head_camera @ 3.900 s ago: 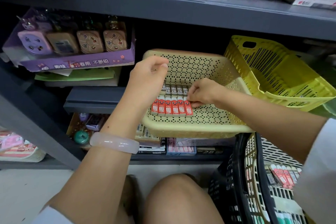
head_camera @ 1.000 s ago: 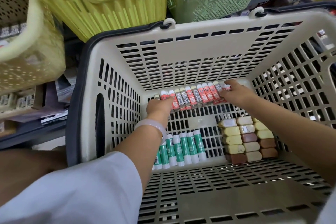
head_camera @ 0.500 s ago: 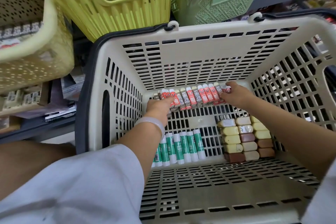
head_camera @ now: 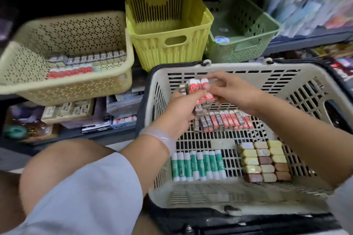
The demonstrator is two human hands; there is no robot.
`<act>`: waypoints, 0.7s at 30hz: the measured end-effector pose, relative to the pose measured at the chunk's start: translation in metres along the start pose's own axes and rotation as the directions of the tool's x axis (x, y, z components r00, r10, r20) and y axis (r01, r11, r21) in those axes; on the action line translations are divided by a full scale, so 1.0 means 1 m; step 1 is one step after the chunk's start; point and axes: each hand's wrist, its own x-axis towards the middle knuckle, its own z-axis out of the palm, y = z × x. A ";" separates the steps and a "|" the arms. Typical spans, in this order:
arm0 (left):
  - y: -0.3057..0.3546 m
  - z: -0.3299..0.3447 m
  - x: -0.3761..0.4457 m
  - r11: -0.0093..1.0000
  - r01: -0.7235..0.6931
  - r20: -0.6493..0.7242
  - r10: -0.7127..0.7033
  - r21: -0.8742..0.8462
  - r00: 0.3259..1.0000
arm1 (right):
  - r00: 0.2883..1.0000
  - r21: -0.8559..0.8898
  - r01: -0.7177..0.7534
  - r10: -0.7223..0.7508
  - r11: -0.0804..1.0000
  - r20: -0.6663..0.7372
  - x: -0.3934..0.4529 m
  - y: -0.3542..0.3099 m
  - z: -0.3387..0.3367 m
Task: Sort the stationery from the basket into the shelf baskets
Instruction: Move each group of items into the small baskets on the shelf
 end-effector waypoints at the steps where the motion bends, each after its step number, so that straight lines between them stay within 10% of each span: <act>1: 0.009 -0.006 -0.008 1.000 -0.023 0.047 0.023 0.001 0.999 | 1.000 0.032 0.013 -0.014 0.999 0.018 -0.003 -0.010 0.002; 14: 0.140 -0.140 -0.092 0.963 -0.258 -0.121 0.247 -0.084 0.961 | 0.959 0.220 0.236 -0.263 0.947 0.102 0.044 -0.156 0.116; 21: 0.177 -0.222 -0.068 0.938 -0.335 -0.343 0.288 -0.086 0.894 | 0.992 -0.418 0.101 -0.121 0.903 -0.021 0.139 -0.168 0.183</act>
